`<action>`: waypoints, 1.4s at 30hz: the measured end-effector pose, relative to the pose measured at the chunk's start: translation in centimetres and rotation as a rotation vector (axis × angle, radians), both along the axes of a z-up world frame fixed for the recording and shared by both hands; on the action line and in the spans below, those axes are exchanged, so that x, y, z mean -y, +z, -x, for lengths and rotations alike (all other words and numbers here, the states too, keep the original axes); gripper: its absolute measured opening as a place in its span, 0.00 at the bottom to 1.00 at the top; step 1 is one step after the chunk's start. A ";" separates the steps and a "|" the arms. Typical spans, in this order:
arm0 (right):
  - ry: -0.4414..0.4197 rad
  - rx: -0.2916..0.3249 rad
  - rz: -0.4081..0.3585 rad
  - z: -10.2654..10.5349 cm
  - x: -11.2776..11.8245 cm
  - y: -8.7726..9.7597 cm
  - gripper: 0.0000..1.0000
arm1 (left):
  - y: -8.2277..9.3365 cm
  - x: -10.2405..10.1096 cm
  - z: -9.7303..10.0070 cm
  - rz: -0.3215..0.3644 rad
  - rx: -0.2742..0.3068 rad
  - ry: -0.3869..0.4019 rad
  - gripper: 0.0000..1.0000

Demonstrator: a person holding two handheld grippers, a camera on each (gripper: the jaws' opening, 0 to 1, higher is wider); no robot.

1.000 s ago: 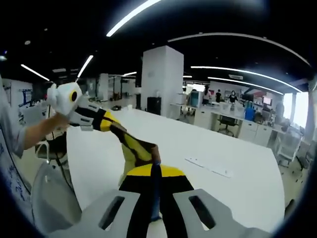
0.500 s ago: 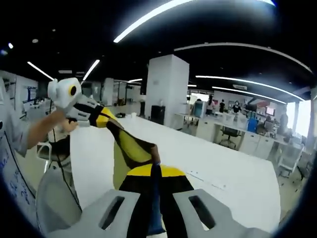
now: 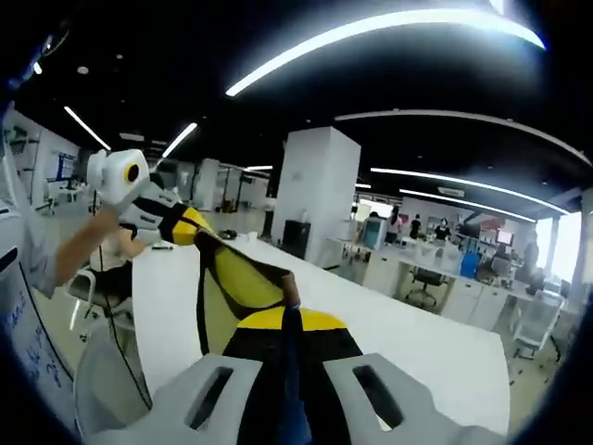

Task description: Fold the garment on the visible template until the final outline fits inside the template.

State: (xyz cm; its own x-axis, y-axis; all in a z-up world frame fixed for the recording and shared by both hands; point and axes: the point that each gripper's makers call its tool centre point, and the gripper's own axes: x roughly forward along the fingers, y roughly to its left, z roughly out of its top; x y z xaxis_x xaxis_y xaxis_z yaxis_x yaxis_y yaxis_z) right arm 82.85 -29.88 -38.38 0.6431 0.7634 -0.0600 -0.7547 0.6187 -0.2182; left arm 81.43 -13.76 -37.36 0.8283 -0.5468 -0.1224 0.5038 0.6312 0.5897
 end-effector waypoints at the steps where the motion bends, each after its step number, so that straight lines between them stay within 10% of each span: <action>1: -0.003 0.008 -0.006 0.2 0.1 0.4 0.03 | 0.3 -0.1 0.2 -0.001 0.013 -0.001 0.00; 24: -0.039 0.180 -0.064 7.5 -1.1 8.1 0.03 | 7.3 -1.3 7.7 0.050 0.169 -0.093 0.00; 42: -0.131 0.187 -0.051 10.5 -1.9 7.3 0.03 | 6.1 -1.6 11.0 0.078 0.137 -0.221 0.00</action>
